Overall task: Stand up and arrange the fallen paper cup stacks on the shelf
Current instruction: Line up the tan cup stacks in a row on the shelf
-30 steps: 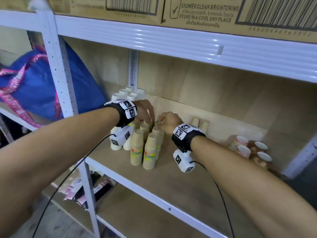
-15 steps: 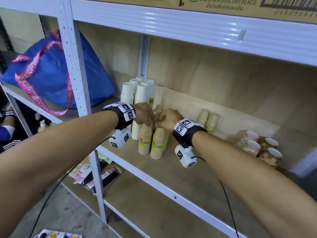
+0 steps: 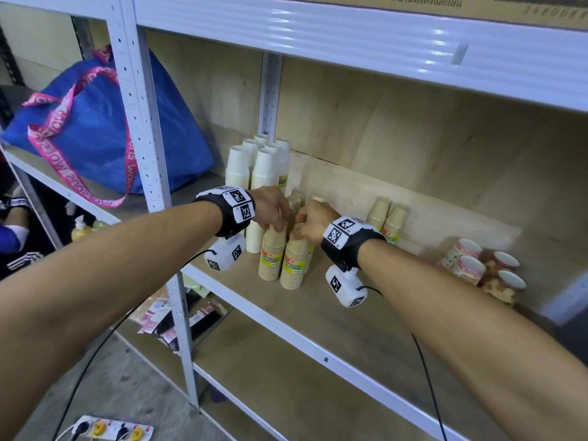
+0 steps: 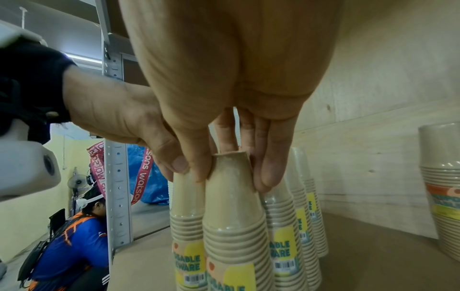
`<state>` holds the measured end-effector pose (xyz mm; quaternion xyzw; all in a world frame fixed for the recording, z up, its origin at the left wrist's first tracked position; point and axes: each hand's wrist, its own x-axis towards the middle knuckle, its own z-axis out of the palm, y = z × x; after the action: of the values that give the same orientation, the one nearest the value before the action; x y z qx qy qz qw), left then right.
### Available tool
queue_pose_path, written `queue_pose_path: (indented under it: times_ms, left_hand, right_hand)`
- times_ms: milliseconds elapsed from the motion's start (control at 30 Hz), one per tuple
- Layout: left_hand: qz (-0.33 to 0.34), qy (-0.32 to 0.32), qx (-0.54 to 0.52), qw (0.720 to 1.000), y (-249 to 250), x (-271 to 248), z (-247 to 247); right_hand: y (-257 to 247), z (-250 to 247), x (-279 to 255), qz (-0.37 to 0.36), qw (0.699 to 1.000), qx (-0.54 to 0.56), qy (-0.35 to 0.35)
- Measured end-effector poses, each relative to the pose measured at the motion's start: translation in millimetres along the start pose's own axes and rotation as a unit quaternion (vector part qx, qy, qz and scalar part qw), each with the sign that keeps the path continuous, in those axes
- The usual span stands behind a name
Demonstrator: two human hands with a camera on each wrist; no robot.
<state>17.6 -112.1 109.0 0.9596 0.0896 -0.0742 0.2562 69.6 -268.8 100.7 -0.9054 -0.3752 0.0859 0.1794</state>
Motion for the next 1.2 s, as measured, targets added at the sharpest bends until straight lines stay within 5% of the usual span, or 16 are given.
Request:
queue_pose_path:
  times_ms: [467,1200]
  left_hand:
    - [0.029,-0.024,0.052,0.998,47.7,8.3,2.2]
    - [0.127,0.038,0.071,0.989,158.5,114.8,23.0]
  right_hand:
    - [26.6,-23.5,-21.8,0.018,1.000,0.004,-0.012]
    - [159.7,-101.5,-39.0,0.225,0.967,-0.057,0.101]
